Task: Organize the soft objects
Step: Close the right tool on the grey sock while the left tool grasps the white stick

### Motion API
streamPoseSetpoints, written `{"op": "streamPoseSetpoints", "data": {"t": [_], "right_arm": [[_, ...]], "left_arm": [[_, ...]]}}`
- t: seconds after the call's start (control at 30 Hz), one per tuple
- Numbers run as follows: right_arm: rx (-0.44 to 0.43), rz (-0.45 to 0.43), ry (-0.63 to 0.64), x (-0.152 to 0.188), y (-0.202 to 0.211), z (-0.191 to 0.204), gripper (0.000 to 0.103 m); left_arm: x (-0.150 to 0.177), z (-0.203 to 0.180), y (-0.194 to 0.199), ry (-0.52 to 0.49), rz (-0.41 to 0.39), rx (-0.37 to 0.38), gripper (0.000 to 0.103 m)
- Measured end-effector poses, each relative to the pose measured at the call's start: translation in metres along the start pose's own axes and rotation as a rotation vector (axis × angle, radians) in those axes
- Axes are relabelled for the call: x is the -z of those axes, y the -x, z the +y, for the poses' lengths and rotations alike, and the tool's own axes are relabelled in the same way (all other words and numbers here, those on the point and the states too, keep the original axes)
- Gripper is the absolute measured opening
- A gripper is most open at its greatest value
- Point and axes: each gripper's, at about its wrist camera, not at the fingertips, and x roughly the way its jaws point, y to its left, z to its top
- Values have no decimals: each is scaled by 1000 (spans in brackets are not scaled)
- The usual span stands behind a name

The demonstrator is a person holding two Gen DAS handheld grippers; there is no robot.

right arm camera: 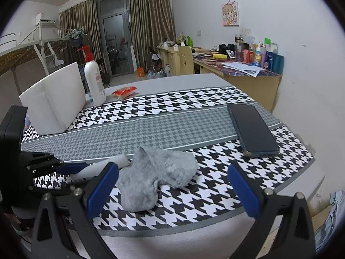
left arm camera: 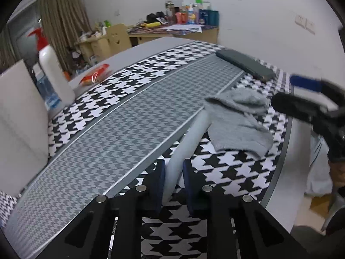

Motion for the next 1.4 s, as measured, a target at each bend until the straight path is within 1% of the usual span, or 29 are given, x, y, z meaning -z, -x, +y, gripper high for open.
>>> {"op": "streamPoseSetpoints", "data": {"t": [0.07, 0.17, 0.23, 0.4, 0.63, 0.87, 1.03, 1.13, 1.3, 1.4], "right_arm": [[2, 2, -2, 1, 0, 0, 102], [-2, 6, -3, 2, -1, 0, 102], [-4, 4, 4, 2, -2, 1, 102], [-12, 12, 10, 1, -6, 5, 102], [-16, 29, 39, 2, -14, 12, 102], [-13, 63, 60, 1, -25, 20, 102], [9, 96, 113, 3, -35, 29, 102], [24, 117, 149, 4, -40, 35, 97], [23, 170, 145, 8, -50, 36, 84], [20, 188, 132, 10, -53, 33, 82]], "left_arm": [[1, 1, 2, 6, -10, 4, 11], [3, -1, 7, 3, -19, 5, 11], [3, 1, 10, 21, -26, 11, 10], [7, 5, 16, 48, -36, 27, 10], [8, 9, 36, 81, -83, 35, 10], [12, 13, 44, 104, -92, 47, 10], [16, 18, 46, 118, -98, 49, 10], [18, 20, 47, 126, -96, 46, 10], [21, 22, 52, 132, -104, 44, 10], [21, 22, 53, 134, -106, 49, 10]]}}
